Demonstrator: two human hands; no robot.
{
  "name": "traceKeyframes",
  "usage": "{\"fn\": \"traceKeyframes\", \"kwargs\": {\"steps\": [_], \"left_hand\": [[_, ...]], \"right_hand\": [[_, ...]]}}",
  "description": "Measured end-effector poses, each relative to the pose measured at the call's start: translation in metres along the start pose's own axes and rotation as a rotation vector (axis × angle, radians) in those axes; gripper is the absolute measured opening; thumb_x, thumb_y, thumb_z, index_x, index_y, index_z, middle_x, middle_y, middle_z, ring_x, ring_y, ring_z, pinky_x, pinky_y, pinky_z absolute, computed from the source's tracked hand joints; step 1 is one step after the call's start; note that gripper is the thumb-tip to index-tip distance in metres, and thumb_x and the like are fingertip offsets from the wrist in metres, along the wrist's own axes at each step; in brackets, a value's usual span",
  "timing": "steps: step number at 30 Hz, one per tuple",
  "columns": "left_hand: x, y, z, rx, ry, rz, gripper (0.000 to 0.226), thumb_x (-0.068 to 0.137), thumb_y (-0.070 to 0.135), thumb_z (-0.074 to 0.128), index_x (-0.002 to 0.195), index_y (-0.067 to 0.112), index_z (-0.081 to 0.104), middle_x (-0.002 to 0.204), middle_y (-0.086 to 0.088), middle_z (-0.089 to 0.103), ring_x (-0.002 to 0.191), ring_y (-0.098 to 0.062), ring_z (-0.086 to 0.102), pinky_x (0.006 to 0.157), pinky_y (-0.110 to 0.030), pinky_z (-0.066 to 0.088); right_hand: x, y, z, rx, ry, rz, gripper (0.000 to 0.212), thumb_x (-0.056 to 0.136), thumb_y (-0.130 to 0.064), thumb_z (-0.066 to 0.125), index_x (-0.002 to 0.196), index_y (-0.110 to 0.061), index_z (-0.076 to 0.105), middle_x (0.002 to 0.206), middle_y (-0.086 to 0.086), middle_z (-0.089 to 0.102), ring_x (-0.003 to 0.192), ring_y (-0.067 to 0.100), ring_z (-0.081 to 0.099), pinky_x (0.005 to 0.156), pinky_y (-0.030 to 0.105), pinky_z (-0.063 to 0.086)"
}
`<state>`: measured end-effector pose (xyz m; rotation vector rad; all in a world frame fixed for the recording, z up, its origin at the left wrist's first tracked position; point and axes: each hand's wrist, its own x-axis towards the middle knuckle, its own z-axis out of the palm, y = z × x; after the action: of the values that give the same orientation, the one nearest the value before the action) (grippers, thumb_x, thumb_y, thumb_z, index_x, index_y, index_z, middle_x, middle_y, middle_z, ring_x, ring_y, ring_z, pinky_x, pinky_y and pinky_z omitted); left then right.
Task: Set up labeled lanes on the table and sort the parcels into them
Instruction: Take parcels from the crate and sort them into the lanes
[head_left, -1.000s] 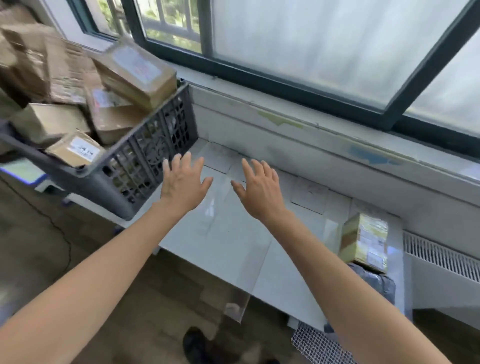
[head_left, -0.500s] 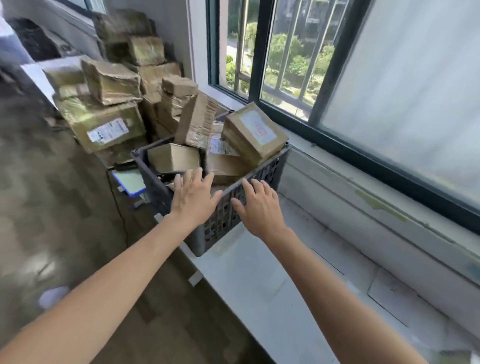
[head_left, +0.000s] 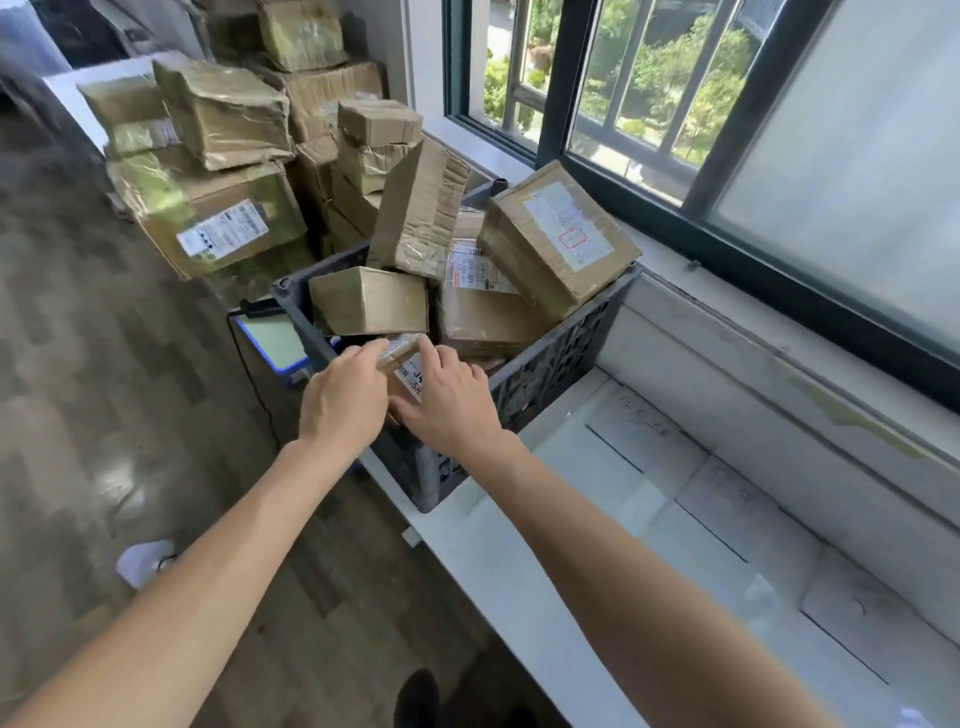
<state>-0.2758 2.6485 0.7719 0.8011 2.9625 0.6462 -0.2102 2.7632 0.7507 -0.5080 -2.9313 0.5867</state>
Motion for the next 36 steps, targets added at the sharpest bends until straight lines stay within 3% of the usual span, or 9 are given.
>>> {"fn": "traceKeyframes", "kwargs": {"steps": [9, 16, 20, 24, 26, 28, 31, 34, 36], "left_hand": [[0.024, -0.01, -0.003, -0.286, 0.045, -0.024, 0.04, 0.103, 0.022, 0.038, 0.138, 0.013, 0.056, 0.131, -0.013, 0.064, 0.118, -0.031, 0.06, 0.092, -0.042, 0.051], [0.035, -0.012, -0.013, -0.415, 0.184, 0.097, 0.035, 0.102, 0.031, 0.043, 0.129, 0.017, 0.062, 0.118, -0.006, 0.069, 0.097, -0.011, 0.06, 0.071, -0.021, 0.045], [0.046, 0.007, -0.011, -0.513, 0.095, -0.044, 0.039, 0.102, 0.039, 0.044, 0.13, 0.017, 0.059, 0.126, -0.008, 0.062, 0.102, -0.01, 0.052, 0.079, -0.025, 0.04], [0.043, 0.049, -0.009, -0.544, 0.128, -0.102, 0.056, 0.096, 0.053, 0.049, 0.138, 0.015, 0.052, 0.135, -0.011, 0.053, 0.119, -0.024, 0.053, 0.088, -0.029, 0.035], [0.038, 0.076, -0.007, -0.629, 0.012, -0.135, 0.066, 0.094, 0.06, 0.05, 0.143, 0.016, 0.045, 0.139, -0.01, 0.052, 0.124, -0.024, 0.051, 0.094, -0.03, 0.037], [0.032, 0.104, -0.008, -1.001, -0.305, -0.25, 0.067, 0.09, 0.069, 0.049, 0.136, 0.02, 0.055, 0.128, -0.007, 0.064, 0.115, -0.025, 0.062, 0.097, -0.042, 0.049], [0.019, 0.134, -0.005, -1.471, -0.801, -0.274, 0.061, 0.087, 0.073, 0.049, 0.12, 0.026, 0.069, 0.102, -0.005, 0.075, 0.087, -0.025, 0.073, 0.075, -0.051, 0.058], [0.005, 0.152, 0.012, -1.489, -0.87, -0.162, 0.045, 0.09, 0.056, 0.058, 0.122, 0.027, 0.068, 0.122, -0.007, 0.071, 0.108, -0.03, 0.068, 0.075, -0.047, 0.058], [-0.003, 0.161, 0.023, -1.432, -0.859, -0.094, 0.045, 0.091, 0.046, 0.059, 0.131, 0.026, 0.06, 0.126, -0.006, 0.069, 0.117, -0.031, 0.065, 0.08, -0.05, 0.059]], "right_hand": [[0.024, -0.018, 0.014, 0.122, 0.078, 0.174, 0.103, 0.087, -0.064, 0.058, 0.159, -0.011, 0.007, 0.136, 0.017, 0.048, 0.115, 0.035, 0.057, 0.086, 0.044, 0.05], [0.01, -0.003, -0.03, 0.295, 0.14, 0.202, 0.098, 0.079, -0.06, 0.059, 0.156, -0.032, 0.006, 0.135, 0.007, 0.044, 0.115, 0.026, 0.055, 0.083, 0.034, 0.046], [-0.016, 0.02, -0.074, 0.424, 0.219, 0.182, 0.096, 0.08, -0.062, 0.06, 0.156, -0.036, 0.008, 0.154, 0.0, 0.034, 0.133, 0.017, 0.044, 0.094, 0.027, 0.035], [-0.048, 0.041, -0.105, 0.464, 0.458, 0.155, 0.097, 0.078, -0.058, 0.065, 0.156, -0.033, 0.013, 0.156, -0.008, 0.032, 0.139, 0.003, 0.033, 0.101, 0.019, 0.028], [-0.062, 0.049, -0.112, 0.463, 0.575, 0.157, 0.1, 0.078, -0.051, 0.07, 0.157, -0.028, 0.013, 0.149, -0.006, 0.036, 0.133, -0.002, 0.037, 0.096, 0.012, 0.03], [-0.077, 0.06, -0.117, 0.456, 0.676, 0.139, 0.103, 0.078, -0.043, 0.075, 0.158, -0.023, 0.014, 0.144, -0.004, 0.037, 0.129, -0.008, 0.037, 0.095, 0.004, 0.031], [-0.104, 0.079, -0.114, 0.408, 0.758, 0.071, 0.101, 0.077, -0.037, 0.076, 0.157, -0.016, 0.018, 0.143, -0.001, 0.036, 0.134, -0.002, 0.039, 0.102, 0.009, 0.038], [-0.138, 0.102, -0.102, 0.444, 0.776, 0.048, 0.087, 0.083, -0.04, 0.074, 0.153, -0.013, 0.029, 0.14, 0.003, 0.041, 0.131, 0.003, 0.045, 0.103, 0.013, 0.04], [-0.157, 0.117, -0.1, 0.551, 0.757, 0.118, 0.063, 0.09, -0.041, 0.066, 0.144, -0.015, 0.046, 0.134, 0.001, 0.049, 0.125, 0.009, 0.052, 0.101, 0.025, 0.047]]}}
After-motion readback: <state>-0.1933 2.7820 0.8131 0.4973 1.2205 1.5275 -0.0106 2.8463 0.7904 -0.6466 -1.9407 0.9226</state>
